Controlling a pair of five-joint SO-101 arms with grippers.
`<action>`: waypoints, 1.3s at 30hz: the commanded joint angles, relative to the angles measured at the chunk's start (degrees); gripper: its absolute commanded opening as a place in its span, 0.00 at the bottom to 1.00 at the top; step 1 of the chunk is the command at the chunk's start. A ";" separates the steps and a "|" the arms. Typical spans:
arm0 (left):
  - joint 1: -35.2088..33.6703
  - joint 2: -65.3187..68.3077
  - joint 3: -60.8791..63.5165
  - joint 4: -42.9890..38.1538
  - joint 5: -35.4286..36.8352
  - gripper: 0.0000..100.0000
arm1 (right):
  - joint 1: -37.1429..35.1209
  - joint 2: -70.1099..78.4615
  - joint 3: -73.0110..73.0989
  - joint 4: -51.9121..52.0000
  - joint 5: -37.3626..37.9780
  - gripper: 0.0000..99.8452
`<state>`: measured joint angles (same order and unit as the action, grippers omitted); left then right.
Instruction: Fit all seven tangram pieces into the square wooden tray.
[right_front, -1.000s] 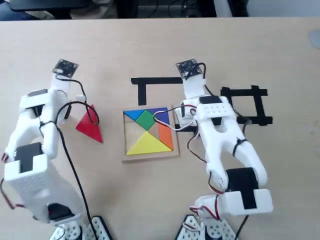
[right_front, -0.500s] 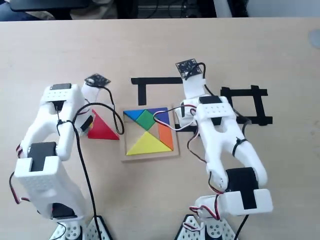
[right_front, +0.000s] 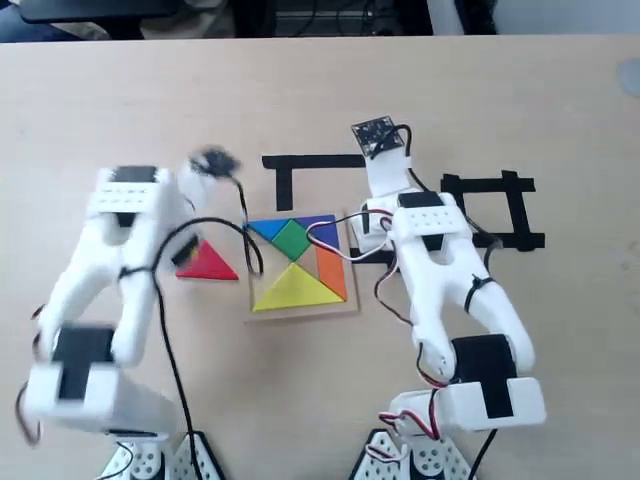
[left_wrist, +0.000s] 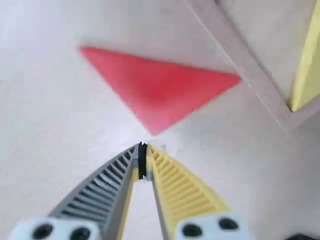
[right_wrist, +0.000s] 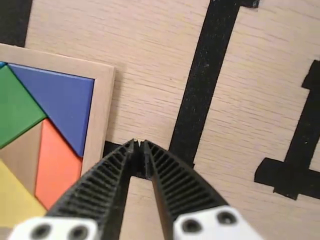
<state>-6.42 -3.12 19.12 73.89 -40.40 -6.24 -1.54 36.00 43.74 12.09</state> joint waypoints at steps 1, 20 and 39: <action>-1.63 -12.48 -5.14 -4.31 -2.46 0.03 | 1.14 -0.13 -2.07 -1.05 0.44 0.01; 3.74 17.67 -4.00 -32.53 9.05 0.03 | 1.14 1.71 -2.15 -2.81 0.44 0.01; 1.45 24.79 -10.51 -9.76 -5.98 0.03 | 1.14 2.68 -2.95 -2.64 0.44 0.01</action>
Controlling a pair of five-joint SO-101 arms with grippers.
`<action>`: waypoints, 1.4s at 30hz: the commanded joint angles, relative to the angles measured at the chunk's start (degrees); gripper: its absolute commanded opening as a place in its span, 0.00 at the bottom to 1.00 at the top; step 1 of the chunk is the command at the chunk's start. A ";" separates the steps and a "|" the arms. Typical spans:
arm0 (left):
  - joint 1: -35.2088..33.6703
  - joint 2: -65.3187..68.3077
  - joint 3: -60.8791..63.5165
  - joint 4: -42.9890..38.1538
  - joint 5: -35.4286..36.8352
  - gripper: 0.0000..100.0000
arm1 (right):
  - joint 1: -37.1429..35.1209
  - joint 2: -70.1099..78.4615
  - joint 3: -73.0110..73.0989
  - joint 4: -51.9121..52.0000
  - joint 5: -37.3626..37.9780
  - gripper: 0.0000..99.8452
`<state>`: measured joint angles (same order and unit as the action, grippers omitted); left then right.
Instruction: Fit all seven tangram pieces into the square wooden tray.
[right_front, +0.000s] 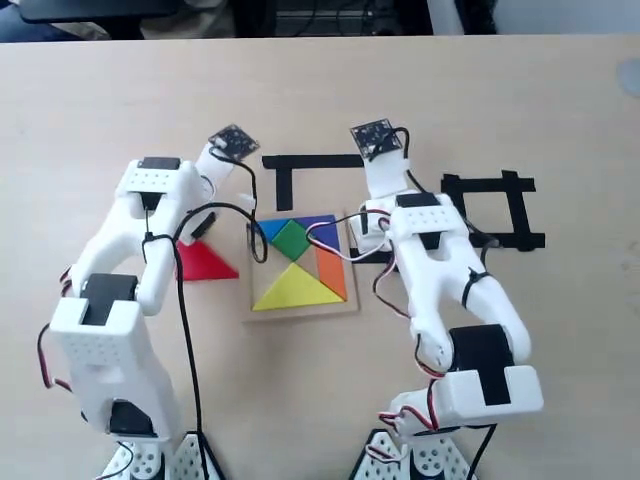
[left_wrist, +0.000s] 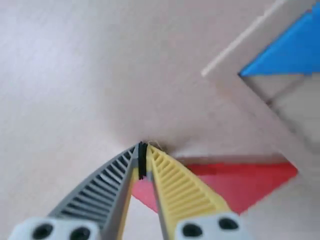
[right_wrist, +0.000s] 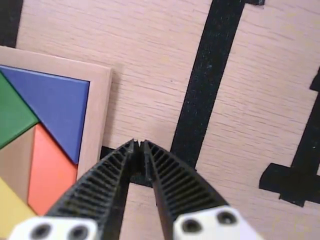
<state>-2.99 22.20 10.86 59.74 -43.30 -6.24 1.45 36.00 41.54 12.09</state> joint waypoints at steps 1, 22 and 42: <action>-3.38 -0.70 -2.33 5.19 -3.78 0.03 | 1.14 -0.31 -2.86 -0.44 0.44 0.01; -7.52 -33.32 13.41 20.84 -7.74 0.03 | 1.14 -0.31 -2.77 -0.44 0.44 0.01; -0.13 -70.15 48.92 1.14 7.56 0.26 | 1.14 -0.22 -2.68 -0.44 0.44 0.01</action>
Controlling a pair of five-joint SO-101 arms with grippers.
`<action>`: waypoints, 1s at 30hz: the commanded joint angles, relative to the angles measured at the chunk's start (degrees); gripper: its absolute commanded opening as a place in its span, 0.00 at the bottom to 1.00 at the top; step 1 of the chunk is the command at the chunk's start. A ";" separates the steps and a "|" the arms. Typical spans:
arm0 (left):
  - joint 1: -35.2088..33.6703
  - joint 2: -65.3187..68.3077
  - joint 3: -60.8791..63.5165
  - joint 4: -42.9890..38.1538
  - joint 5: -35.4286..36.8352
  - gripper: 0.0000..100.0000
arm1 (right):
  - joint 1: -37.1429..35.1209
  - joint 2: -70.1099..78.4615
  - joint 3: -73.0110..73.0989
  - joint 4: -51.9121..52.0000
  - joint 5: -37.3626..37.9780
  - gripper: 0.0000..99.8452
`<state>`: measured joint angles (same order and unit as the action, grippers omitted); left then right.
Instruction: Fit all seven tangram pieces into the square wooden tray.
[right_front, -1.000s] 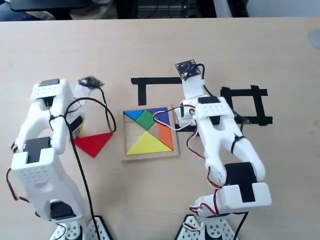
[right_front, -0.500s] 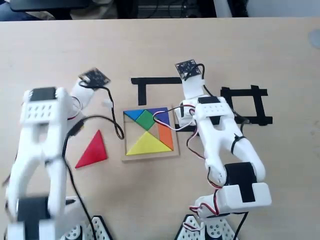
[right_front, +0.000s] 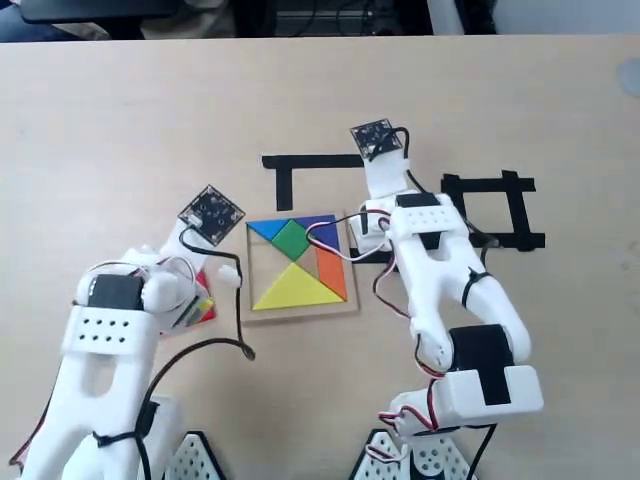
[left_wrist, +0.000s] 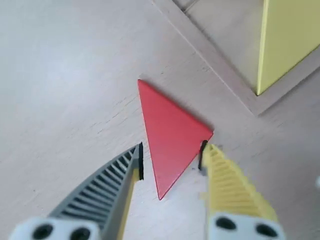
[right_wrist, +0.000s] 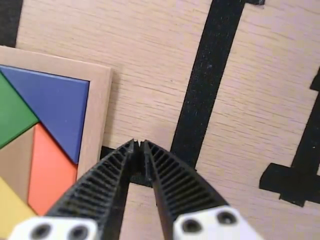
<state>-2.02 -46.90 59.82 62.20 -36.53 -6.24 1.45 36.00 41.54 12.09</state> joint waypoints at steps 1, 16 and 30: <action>-1.10 -0.79 -0.04 -1.32 0.88 0.26 | 1.14 -0.22 -2.68 -0.44 0.44 0.01; -24.92 -8.00 -23.52 19.16 12.92 0.26 | -3.25 -3.03 -8.04 11.96 12.48 0.02; -50.42 -17.14 9.10 1.58 3.52 0.26 | -21.63 1.89 -29.67 33.85 2.55 0.01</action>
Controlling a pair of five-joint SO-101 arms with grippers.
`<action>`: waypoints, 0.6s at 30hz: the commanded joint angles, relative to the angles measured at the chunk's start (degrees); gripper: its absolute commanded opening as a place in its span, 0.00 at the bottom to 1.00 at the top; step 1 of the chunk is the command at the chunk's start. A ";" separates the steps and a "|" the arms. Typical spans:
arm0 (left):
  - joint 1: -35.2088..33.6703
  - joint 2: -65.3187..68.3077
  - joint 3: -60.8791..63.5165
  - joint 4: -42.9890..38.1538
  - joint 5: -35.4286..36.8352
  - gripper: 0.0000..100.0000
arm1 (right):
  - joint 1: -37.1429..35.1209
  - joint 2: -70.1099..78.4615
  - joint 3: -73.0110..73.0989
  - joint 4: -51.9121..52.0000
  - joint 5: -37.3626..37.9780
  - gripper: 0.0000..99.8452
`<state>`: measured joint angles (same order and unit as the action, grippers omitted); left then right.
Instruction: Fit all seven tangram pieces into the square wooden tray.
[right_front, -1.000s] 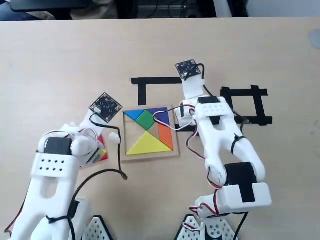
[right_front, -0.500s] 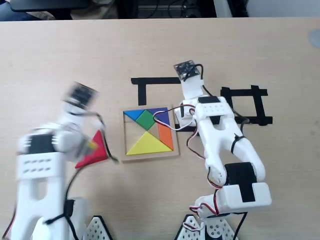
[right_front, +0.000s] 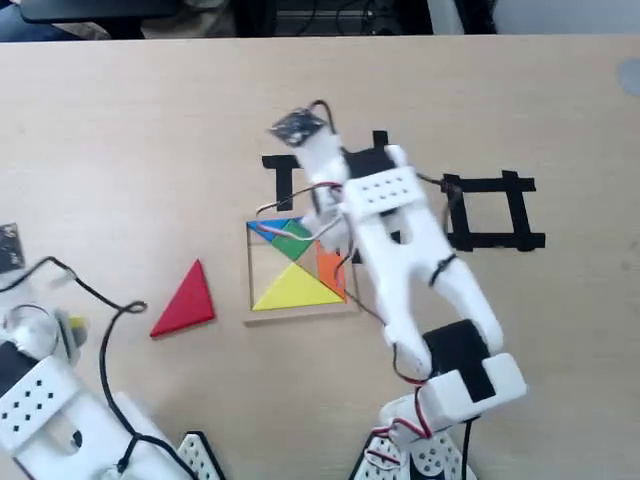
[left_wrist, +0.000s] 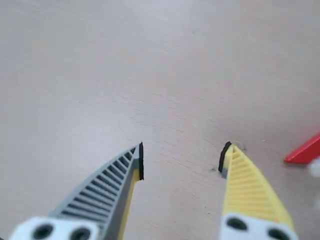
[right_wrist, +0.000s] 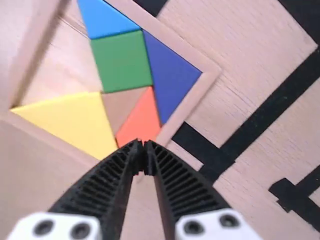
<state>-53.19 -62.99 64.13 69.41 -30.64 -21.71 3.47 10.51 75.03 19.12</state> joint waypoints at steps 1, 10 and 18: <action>0.92 -1.14 6.73 -7.38 -2.99 0.26 | -8.44 -0.13 -3.91 -0.88 -5.45 0.01; -26.07 -1.05 18.24 -26.46 -3.08 0.26 | -20.84 7.96 -4.18 -10.99 -3.52 0.02; -34.51 -1.23 23.96 -17.49 -7.65 0.26 | -24.44 17.80 -11.82 -10.37 13.80 0.26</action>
<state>-87.30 -64.13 88.40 46.46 -37.23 -44.66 20.70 3.82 64.40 27.12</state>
